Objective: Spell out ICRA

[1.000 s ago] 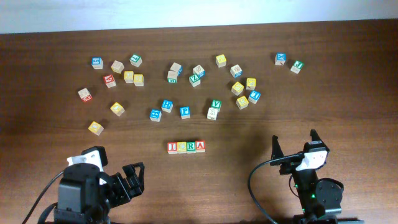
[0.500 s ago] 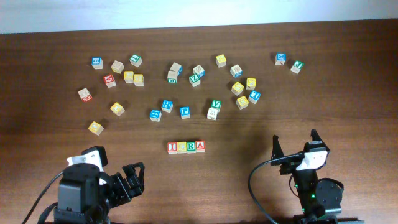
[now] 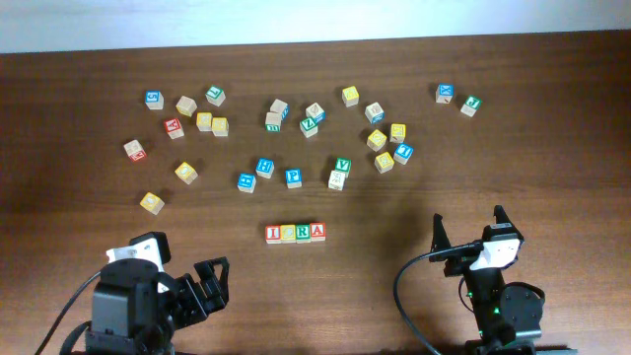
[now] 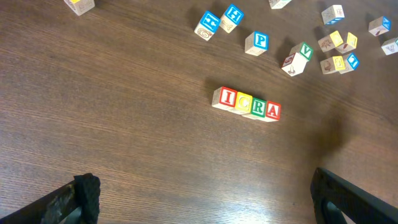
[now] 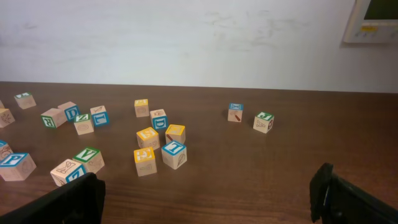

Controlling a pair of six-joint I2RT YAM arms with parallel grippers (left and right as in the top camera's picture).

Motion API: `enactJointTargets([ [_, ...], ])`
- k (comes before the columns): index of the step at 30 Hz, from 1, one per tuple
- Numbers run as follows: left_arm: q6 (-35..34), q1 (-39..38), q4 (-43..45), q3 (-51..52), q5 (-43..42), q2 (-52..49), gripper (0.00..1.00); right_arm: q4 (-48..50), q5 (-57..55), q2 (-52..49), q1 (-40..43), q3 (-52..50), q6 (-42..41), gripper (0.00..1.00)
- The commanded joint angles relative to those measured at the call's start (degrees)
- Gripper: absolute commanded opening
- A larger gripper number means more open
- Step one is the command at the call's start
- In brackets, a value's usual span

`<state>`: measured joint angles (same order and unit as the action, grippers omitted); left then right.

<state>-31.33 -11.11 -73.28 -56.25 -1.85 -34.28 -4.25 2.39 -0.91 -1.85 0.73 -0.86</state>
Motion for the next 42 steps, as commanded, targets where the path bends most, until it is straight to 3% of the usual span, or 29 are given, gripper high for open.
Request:
enactJointTargets([
  [1, -0.8, 0.2, 0.1, 0.2, 0.6, 0.1, 0.99, -0.2, -0.3, 0.7, 0.3, -0.4, 0.0, 0.98],
  [11, -0.7, 0.2, 0.1, 0.2, 0.6, 0.1, 0.99, -0.2, -0.3, 0.7, 0.3, -0.4, 0.0, 0.98],
  [15, 1.0, -1.5, -7.0, 0.2, 0.8, 0.8, 0.99, -0.2, -0.3, 0.7, 0.3, -0.4, 0.0, 0.98],
  [18, 1.0, -1.5, -6.7, 0.2, 1.0, 0.8, 0.99, -0.2, -0.3, 0.7, 0.3, -0.4, 0.0, 0.98],
  [19, 1.3, -1.5, -5.0, 0.2, 1.5, 0.8, 0.99, -0.2, -0.3, 0.7, 0.3, -0.4, 0.0, 0.98],
  [21, 10.4, 0.0, 1.2, 0.2, 1.2, 3.0, 0.99, -0.2, -0.3, 0.7, 0.3, -0.4, 0.0, 0.98],
  [24, 18.2, 5.5, 7.4, 1.9, -0.8, 8.7, 0.99, -0.2, -0.3, 0.7, 0.3, -0.4, 0.0, 0.98],
  [28, 29.9, 16.1, 13.6, 10.8, -12.6, 20.0, 0.99, -0.2, -0.3, 0.7, 0.3, -0.4, 0.0, 0.98],
  [30, 29.9, 18.1, 14.4, 15.1, -12.8, 20.9, 0.99, -0.2, -0.3, 0.7, 0.3, -0.4, 0.0, 0.98],
  [42, 29.6, 18.0, 50.1, 42.8, -12.3, 30.9, 0.99, -0.2, -0.3, 0.7, 0.3, -0.4, 0.0, 0.98],
])
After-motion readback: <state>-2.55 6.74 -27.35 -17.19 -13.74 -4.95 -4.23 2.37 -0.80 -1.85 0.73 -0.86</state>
